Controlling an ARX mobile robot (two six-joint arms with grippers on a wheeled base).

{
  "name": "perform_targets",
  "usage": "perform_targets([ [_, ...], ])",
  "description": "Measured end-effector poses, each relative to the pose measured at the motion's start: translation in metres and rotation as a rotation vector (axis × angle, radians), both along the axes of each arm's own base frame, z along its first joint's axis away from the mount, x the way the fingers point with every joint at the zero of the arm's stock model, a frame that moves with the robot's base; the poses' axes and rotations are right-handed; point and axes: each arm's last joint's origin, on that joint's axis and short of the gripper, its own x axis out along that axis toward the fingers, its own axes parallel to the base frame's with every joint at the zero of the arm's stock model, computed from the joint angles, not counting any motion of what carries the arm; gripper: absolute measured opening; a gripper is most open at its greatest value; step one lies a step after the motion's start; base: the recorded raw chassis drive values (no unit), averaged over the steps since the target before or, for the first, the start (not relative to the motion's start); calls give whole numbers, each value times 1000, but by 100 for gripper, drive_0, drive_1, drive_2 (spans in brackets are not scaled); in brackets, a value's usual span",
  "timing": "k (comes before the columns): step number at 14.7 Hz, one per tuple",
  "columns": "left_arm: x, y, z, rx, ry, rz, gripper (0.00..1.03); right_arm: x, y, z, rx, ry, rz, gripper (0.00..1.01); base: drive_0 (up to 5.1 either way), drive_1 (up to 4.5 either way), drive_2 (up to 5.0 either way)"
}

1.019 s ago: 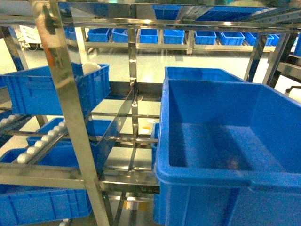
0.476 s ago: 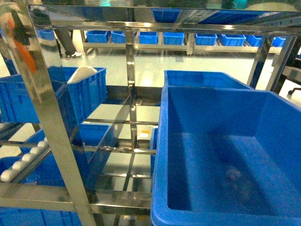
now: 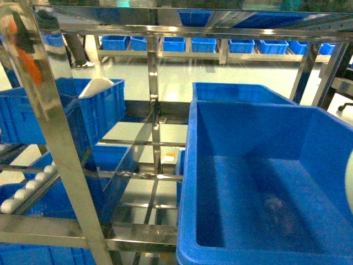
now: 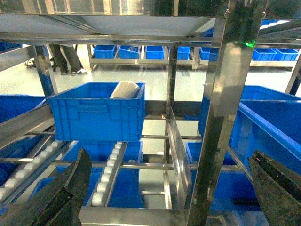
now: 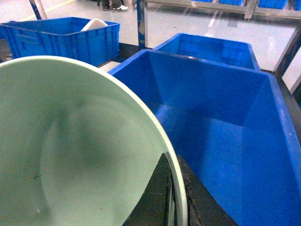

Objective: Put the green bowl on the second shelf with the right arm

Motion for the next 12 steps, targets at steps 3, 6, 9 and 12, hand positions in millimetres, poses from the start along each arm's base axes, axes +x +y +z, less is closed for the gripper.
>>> perform_targets([
  [3,0,0,0,0,0,0,98,41,-3,-6,-14,51,23,2,0,0,0],
  [6,0,0,0,0,0,0,98,69,1,-22,-62,96,67,2,0,0,0],
  [9,0,0,0,0,0,0,98,97,6,-35,-110,121,108,2,0,0,0],
  [12,0,0,0,0,0,0,98,132,-3,-71,-129,264,99,2,0,0,0],
])
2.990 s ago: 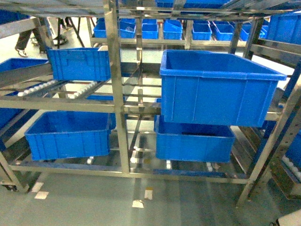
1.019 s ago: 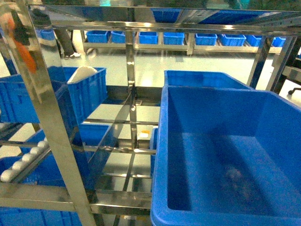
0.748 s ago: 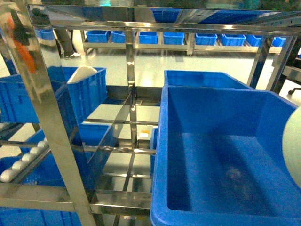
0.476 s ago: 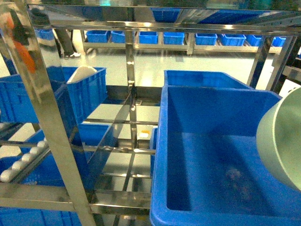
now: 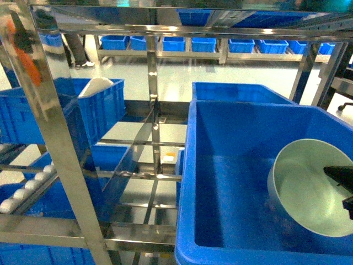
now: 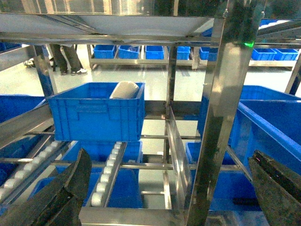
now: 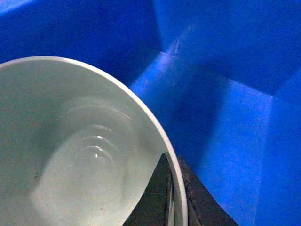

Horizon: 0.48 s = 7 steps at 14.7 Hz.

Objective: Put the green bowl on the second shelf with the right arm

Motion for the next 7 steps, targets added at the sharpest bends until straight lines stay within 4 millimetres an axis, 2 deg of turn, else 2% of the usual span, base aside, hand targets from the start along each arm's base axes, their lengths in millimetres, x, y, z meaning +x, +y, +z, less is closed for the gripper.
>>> perform_targets([
  [2,0,0,0,0,0,0,98,19,-1,-3,-3,22,5,2,0,0,0],
  [4,0,0,0,0,0,0,98,53,-6,2,4,37,12,2,0,0,0],
  [5,0,0,0,0,0,0,98,67,-11,-2,10,90,5,2,0,0,0],
  [7,0,0,0,0,0,0,98,78,-12,-10,7,123,29,2,0,0,0],
])
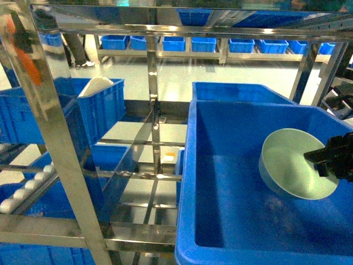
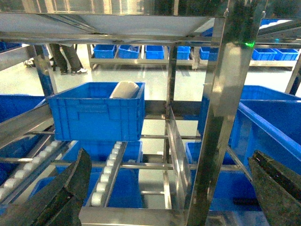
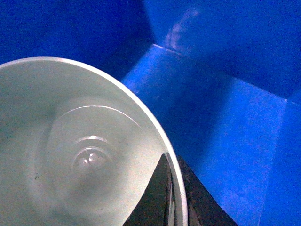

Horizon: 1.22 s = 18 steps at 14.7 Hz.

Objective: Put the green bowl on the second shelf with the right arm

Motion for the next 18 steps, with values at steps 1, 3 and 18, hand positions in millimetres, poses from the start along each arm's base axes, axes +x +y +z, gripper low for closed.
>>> perform_targets([
  [1,0,0,0,0,0,0,98,3,1,-2,-5,16,24,2,0,0,0],
  [3,0,0,0,0,0,0,98,12,8,-2,-12,10,77,2,0,0,0],
  [18,0,0,0,0,0,0,98,-4,25,-42,-21,109,149,34,0,0,0],
])
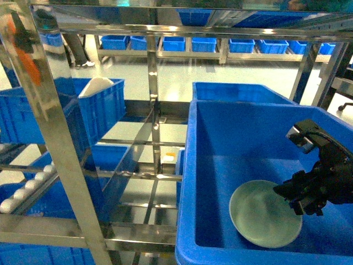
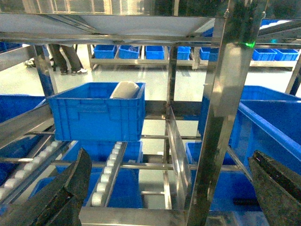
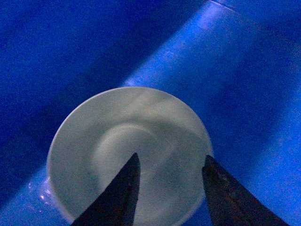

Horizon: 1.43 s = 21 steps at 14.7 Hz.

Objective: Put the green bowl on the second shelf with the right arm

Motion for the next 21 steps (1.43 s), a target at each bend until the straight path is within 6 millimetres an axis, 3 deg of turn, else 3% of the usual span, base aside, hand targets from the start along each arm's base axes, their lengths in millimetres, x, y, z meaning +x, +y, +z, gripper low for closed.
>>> perform_targets([
  [1,0,0,0,0,0,0,98,0,0,0,-1,-3,-2,46,0,0,0],
  [3,0,0,0,0,0,0,98,-1,0,9,7,-61,-33,96,0,0,0],
  [4,0,0,0,0,0,0,98,-1,-1,14,15,-89,-52,100,0,0,0],
  [7,0,0,0,0,0,0,98,-16,2,42,70,-200,-138,98,0,0,0],
  [9,0,0,0,0,0,0,98,-31,4,48,87,-217,-156,98,0,0,0],
  [15,0,0,0,0,0,0,98,-100,7,67,103,-299,-211,98,0,0,0],
  [21,0,0,0,0,0,0,98,-169,20,101,118,-425,-248,98,0,0,0],
])
